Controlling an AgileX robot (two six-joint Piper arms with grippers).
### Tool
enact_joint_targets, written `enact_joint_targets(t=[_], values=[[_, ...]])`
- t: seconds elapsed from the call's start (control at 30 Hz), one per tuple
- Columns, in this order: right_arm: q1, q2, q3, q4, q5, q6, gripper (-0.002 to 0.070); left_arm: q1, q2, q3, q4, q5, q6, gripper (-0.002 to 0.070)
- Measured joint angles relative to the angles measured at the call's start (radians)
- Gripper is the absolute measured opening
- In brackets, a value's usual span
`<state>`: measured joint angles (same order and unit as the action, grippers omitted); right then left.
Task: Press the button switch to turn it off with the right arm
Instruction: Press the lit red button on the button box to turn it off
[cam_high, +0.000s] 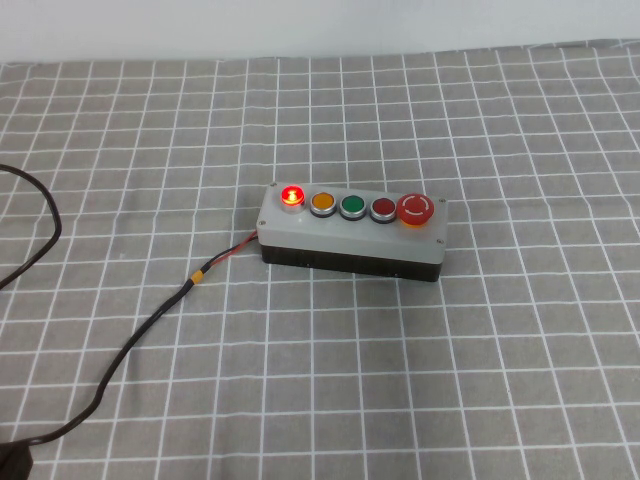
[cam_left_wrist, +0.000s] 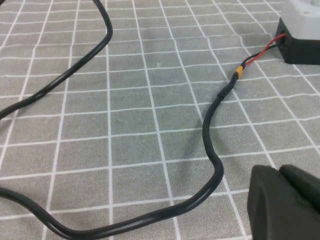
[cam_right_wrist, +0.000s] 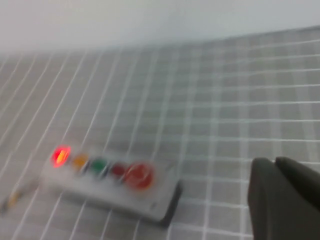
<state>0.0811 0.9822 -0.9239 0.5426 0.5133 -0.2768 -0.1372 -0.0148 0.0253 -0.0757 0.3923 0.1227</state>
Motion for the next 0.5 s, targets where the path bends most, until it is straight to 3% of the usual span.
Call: enact_joint_targets(t=[0.07,0.2,0.33,0.5], values=[[0.0,0.082,-0.061,0.111,0.083,-0.19,-0.0016,0.0,0.0,0.0,0.0,0.0,0.0,-0.0003],[0.011,0.243,-0.201,0.209,0.204,-0.321,-0.0016,0.0,0.0,0.0,0.0,0.0,0.0,-0.0003],[0.087,0.402,-0.341,0.17,0.263,-0.309,-0.0016,0.0,0.0,0.0,0.0,0.0,0.0,-0.0003],[0.266,0.577,-0.492,0.021,0.271,-0.2,-0.0016,0.0,0.0,0.0,0.0,0.0,0.0,-0.0003]])
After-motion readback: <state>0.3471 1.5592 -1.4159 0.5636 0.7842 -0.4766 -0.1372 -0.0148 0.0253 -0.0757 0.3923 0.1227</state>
